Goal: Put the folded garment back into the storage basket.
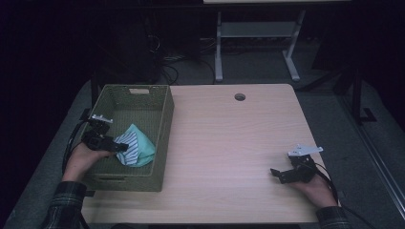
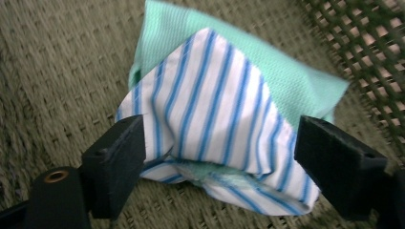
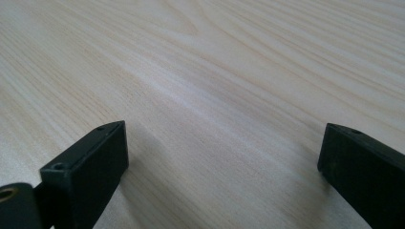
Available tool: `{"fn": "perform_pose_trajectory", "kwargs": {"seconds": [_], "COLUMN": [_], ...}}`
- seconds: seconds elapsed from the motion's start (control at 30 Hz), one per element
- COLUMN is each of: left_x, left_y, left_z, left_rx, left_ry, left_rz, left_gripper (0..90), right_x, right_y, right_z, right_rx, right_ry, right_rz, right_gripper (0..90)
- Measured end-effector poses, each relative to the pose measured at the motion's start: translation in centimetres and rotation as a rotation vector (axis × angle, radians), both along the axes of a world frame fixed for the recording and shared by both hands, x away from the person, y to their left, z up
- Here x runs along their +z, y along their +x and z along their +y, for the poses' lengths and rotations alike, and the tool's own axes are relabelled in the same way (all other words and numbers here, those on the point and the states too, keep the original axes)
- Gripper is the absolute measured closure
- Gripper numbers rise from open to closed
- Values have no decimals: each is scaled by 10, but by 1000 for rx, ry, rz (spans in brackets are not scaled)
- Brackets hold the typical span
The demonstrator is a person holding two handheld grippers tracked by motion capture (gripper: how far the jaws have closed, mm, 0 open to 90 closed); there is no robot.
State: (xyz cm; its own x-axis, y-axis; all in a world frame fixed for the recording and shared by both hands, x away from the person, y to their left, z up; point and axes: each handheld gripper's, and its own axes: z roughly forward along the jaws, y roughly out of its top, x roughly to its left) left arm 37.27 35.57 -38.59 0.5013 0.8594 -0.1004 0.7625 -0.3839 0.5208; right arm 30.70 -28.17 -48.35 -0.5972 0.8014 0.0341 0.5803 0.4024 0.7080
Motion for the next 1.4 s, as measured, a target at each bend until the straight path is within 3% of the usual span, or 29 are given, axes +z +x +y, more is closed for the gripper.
{"fn": "perform_pose_trajectory", "kwargs": {"seconds": [0.17, 0.33, 0.6, 1.13, 1.4], "left_x": [9, 26, 48, 58, 55], "left_y": [-4, -7, -9, -7, -7], "left_z": [-8, -24, -61, -127, -162], "left_rx": [3, -29, -85, -142, -177], "left_ry": [-25, -46, -96, -154, -193], "left_rz": [-58, -105, -165, -214, -232], "left_gripper": [132, 132, 133, 135, 136], "right_x": [0, 0, 0, 0, 0], "right_y": [0, 0, 0, 0, 0], "right_z": [0, 0, 0, 0, 0], "right_rx": [-1, 0, -3, 0, 1], "right_ry": [1, 0, 2, 1, 0], "right_rz": [1, 1, 5, 1, 1], "right_gripper": [29, 29, 29, 29, 29]}}
